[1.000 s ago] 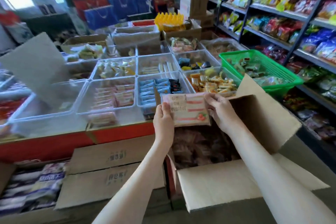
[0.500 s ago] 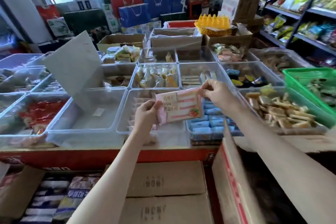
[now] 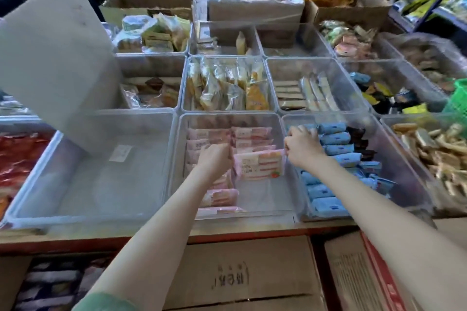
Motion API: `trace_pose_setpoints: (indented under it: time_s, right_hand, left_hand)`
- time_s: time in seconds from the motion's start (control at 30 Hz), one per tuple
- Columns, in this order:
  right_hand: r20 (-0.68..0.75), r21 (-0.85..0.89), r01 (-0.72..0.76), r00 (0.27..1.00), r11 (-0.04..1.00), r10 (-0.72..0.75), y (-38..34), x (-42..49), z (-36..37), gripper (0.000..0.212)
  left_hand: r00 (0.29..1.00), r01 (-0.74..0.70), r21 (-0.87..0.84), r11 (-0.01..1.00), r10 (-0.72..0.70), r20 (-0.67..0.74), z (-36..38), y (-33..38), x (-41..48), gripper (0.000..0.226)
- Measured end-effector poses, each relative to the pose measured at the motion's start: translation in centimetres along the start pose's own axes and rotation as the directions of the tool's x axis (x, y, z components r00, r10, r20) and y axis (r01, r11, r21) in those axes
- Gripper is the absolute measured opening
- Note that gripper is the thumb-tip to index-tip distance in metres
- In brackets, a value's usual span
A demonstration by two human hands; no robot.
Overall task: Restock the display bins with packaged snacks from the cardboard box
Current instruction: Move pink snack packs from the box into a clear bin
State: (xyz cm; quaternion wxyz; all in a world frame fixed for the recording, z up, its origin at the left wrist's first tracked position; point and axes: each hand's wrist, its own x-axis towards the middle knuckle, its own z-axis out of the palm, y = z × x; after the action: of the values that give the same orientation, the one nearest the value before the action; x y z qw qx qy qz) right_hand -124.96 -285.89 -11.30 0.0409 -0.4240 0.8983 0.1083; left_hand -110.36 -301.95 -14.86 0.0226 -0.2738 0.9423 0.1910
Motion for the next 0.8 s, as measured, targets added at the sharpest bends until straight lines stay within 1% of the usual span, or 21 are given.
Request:
trace_pose_setpoints:
  time_s: [0.07, 0.1, 0.17, 0.2, 0.27, 0.3, 0.33, 0.4, 0.47, 0.57, 0.63, 0.7, 0.8]
  right_hand:
    - [0.029, -0.094, 0.016, 0.999, 0.995, -0.013, -1.0, 0.4, 1.0, 0.026]
    - [0.040, -0.120, 0.024, 0.999, 0.992, -0.020, -1.5, 0.7, 1.5, 0.030]
    - [0.040, -0.149, 0.043, 0.999, 0.988, -0.038, -2.4, 1.4, 2.3, 0.037]
    - [0.039, -0.170, 0.056, 0.998, 0.984, -0.050, -2.8, 1.7, 2.7, 0.040]
    - [0.055, -0.231, 0.067, 0.997, 0.971, -0.056, -3.5, 2.2, 3.5, 0.044]
    - [0.061, -0.251, 0.064, 0.997, 0.966, -0.051, -3.8, 2.3, 3.8, 0.045]
    - [0.062, -0.262, 0.055, 0.997, 0.963, -0.041, -4.0, 2.3, 4.1, 0.046]
    - [0.054, -0.282, 0.035, 0.998, 0.959, -0.021, -4.4, 2.2, 4.6, 0.046]
    - [0.040, -0.307, 0.032, 0.999, 0.951, -0.021, -4.7, 2.1, 5.0, 0.047]
    - [0.053, -0.332, 0.039, 0.998, 0.942, -0.023, -4.9, 1.7, 5.3, 0.048]
    - [0.057, -0.332, 0.040, 0.998, 0.942, -0.022, -4.9, 1.1, 5.4, 0.047]
    - [0.057, -0.316, 0.024, 0.998, 0.949, -0.006, -4.9, 0.2, 5.1, 0.049]
    - [0.053, -0.255, 0.007, 0.999, 0.967, 0.006, -4.8, -1.4, 4.1, 0.056]
  left_hand:
    - [0.997, -0.071, 0.129, 0.989, 0.069, 0.018, 1.3, -0.4, 0.6, 0.033]
    - [0.997, -0.080, 0.186, 0.979, 0.076, 0.027, 1.9, -0.5, 0.8, 0.036]
    - [0.998, -0.062, 0.296, 0.953, 0.050, 0.046, 3.0, -0.5, 1.1, 0.041]
    - [0.999, -0.041, 0.334, 0.942, 0.029, 0.042, 3.3, -0.5, 1.3, 0.050]
    - [1.000, -0.024, 0.322, 0.946, 0.023, 0.007, 3.5, -0.5, 1.7, 0.073]
    - [0.999, -0.053, 0.305, 0.951, 0.049, 0.020, 3.7, -0.5, 1.8, 0.078]
    - [0.993, -0.107, 0.294, 0.950, 0.090, 0.070, 3.9, -0.4, 1.8, 0.078]
    - [0.967, -0.215, 0.304, 0.928, 0.160, 0.196, 4.6, -0.4, 1.3, 0.067]
    - [0.954, -0.242, 0.335, 0.911, 0.159, 0.255, 5.6, -0.9, 1.0, 0.058]
    - [0.964, -0.231, 0.402, 0.886, 0.151, 0.221, 6.4, -1.3, 1.2, 0.060]
    - [0.977, -0.204, 0.407, 0.890, 0.157, 0.147, 6.4, -1.1, 1.2, 0.065]
    - [0.983, -0.182, 0.379, 0.907, 0.155, 0.103, 6.2, -0.4, 0.7, 0.067]
    - [0.987, -0.157, 0.274, 0.949, 0.142, 0.076, 5.6, 1.4, -0.5, 0.064]
